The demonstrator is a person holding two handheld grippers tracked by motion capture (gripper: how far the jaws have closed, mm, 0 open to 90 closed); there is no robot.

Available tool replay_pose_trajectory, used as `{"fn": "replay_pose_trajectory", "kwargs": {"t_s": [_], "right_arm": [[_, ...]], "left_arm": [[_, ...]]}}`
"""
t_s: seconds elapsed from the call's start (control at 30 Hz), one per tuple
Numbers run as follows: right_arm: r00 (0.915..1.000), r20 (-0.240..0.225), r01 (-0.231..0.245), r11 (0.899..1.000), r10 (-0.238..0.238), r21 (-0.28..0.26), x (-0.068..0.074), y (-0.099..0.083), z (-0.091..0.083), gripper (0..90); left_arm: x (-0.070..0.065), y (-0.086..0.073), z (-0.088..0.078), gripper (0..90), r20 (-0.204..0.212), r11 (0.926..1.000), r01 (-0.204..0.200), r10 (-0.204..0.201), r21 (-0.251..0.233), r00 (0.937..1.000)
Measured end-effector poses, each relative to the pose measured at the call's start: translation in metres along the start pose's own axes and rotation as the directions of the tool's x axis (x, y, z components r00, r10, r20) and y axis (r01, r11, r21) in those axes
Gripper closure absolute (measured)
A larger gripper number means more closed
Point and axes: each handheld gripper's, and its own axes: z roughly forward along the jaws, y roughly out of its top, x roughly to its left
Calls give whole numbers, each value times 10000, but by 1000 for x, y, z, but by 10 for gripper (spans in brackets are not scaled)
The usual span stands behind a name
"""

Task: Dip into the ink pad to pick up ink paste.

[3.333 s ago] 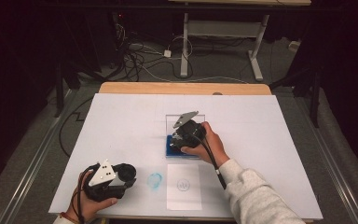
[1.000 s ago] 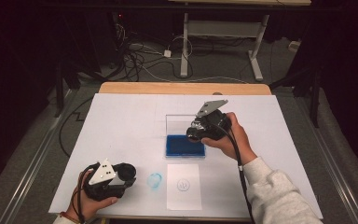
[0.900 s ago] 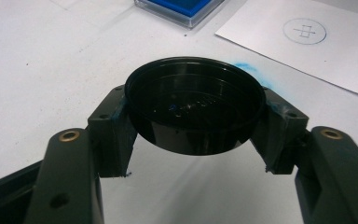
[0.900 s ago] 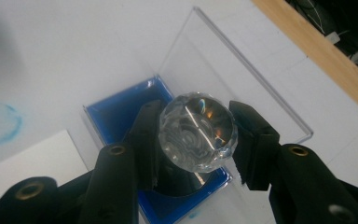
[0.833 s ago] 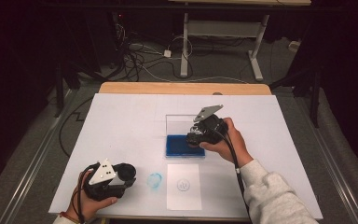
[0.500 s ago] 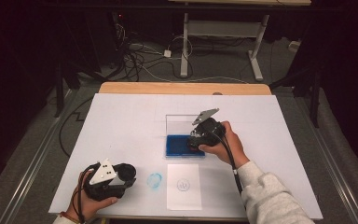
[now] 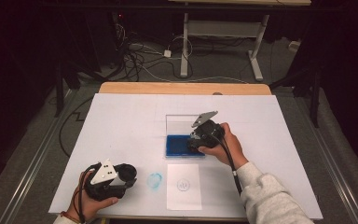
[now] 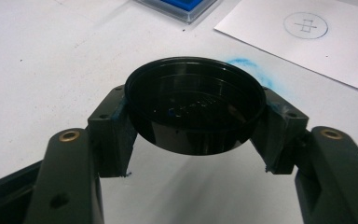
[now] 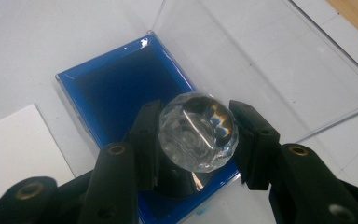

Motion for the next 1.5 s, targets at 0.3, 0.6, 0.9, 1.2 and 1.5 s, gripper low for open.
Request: {"fn": "replay_pose_trajectory", "kwargs": {"t_s": [0.3, 0.6, 0.9, 1.2, 1.5], "right_arm": [[9999, 76, 141, 9998, -140, -112, 1, -1, 1, 576], [10000, 60, 64, 9998, -63, -173, 3, -6, -1, 575], [9999, -92, -123, 9994, 120, -337, 0, -8, 1, 575], [9999, -97, 44, 9997, -46, -223, 2, -8, 0, 574], [9999, -96, 116, 9998, -117, -143, 2, -9, -3, 574]], "left_arm": [[0, 0, -1, 369, -29, 10000, 75, -75, -53, 10000], [-1, 0, 1, 369, 63, 10000, 41, -41, 8, 10000], [-1, 0, 1, 369, 29, 10000, 52, -52, 35, 10000], [-1, 0, 1, 369, 36, 10000, 37, -37, 68, 10000], [-2, 0, 1, 369, 104, 9999, -26, 24, 104, 9999]]}}
